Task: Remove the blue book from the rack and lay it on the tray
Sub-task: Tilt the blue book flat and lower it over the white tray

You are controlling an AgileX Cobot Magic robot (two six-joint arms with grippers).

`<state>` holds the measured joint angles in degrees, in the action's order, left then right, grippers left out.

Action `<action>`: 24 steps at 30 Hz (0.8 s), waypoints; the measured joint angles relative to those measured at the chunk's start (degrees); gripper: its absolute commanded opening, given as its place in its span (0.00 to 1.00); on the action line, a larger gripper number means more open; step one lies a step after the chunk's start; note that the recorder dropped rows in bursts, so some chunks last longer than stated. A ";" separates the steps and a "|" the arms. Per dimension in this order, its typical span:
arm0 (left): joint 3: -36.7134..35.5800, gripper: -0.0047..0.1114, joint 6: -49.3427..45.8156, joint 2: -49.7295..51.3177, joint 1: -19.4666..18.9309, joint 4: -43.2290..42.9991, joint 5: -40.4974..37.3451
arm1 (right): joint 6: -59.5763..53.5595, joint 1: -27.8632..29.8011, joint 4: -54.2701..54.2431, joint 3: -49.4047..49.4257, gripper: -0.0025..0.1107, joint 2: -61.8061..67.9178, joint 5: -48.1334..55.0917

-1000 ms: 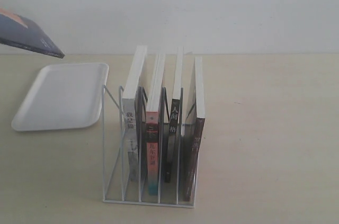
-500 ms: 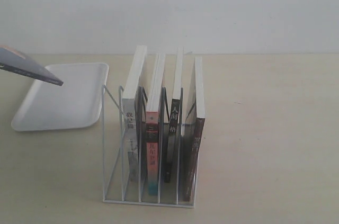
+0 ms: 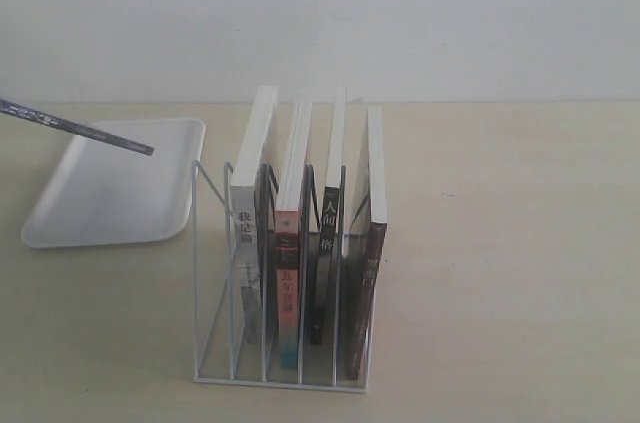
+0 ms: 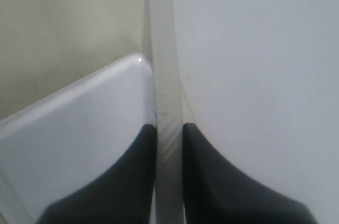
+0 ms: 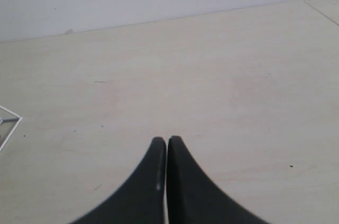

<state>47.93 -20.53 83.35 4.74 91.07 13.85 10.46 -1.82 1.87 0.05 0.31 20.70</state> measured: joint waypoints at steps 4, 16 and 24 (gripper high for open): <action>-0.02 0.08 7.17 1.46 4.80 -2.63 7.90 | 0.00 0.00 0.00 0.00 0.02 0.00 0.00; -0.02 0.08 24.86 4.09 12.00 -11.93 17.14 | 0.00 0.00 0.00 0.00 0.02 0.00 0.00; -0.02 0.08 31.54 10.10 13.03 -11.93 19.08 | 0.00 0.00 0.00 0.00 0.02 0.00 0.00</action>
<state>47.92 11.02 93.45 17.78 79.15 32.94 10.46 -1.82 1.87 0.05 0.31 20.70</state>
